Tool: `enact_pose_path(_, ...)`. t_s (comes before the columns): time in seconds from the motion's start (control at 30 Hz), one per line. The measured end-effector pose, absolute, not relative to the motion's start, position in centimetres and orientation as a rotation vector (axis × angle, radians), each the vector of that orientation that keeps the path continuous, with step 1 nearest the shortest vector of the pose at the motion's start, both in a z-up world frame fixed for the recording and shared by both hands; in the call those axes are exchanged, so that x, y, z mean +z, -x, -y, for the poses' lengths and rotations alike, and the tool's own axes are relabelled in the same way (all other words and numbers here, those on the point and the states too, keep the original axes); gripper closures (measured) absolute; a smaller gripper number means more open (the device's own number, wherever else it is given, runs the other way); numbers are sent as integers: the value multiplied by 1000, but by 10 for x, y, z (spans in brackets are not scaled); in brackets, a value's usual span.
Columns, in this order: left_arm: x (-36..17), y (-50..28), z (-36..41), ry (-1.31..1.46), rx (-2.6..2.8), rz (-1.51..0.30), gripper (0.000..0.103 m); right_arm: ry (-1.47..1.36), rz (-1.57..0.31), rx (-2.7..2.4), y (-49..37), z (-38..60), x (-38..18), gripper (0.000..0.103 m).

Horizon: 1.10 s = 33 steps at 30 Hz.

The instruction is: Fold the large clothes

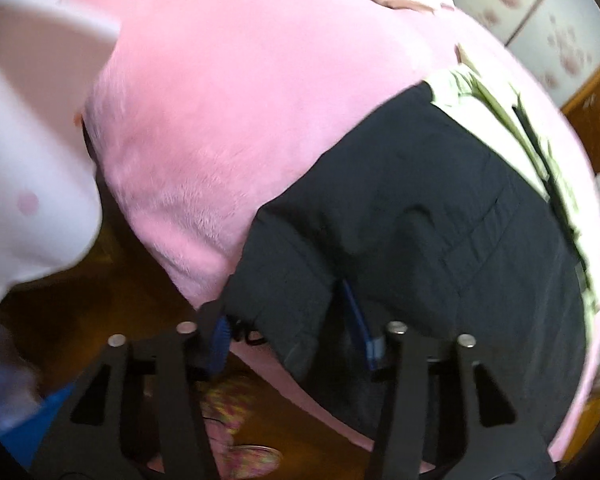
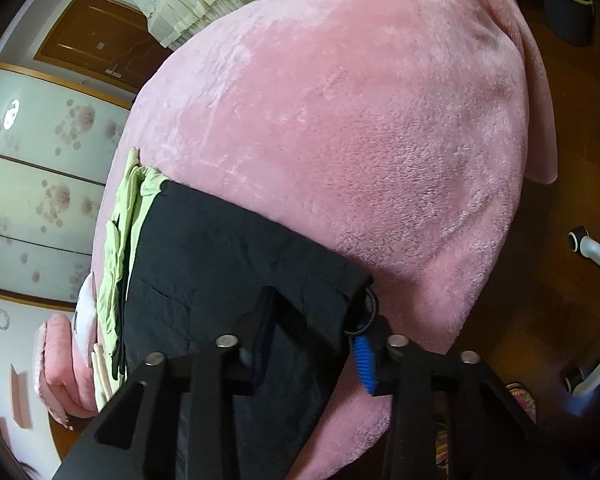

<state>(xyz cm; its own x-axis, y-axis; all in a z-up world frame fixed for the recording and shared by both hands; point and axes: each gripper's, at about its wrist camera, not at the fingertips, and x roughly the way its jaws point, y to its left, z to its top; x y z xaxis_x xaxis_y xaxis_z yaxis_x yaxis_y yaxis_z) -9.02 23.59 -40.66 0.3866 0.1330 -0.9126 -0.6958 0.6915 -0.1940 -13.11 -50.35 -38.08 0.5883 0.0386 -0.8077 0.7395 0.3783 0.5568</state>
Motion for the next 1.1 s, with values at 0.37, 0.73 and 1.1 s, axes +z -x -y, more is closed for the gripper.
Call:
enact_pose_path(0.37, -365, 86, -221, 716, 530, -1002, 87, -1130, -816, -430, 136, 497, -349, 92)
enact_pose_path(0.73, -266, 62, -210, 900, 370, -819, 90, -1246, -767, -177, 96, 482, -292, 94)
enact_pose_path(1.1, -164, -15, -239, 816, 259, -815, 90, -1259, -687, -64, 14, 483, -197, 96)
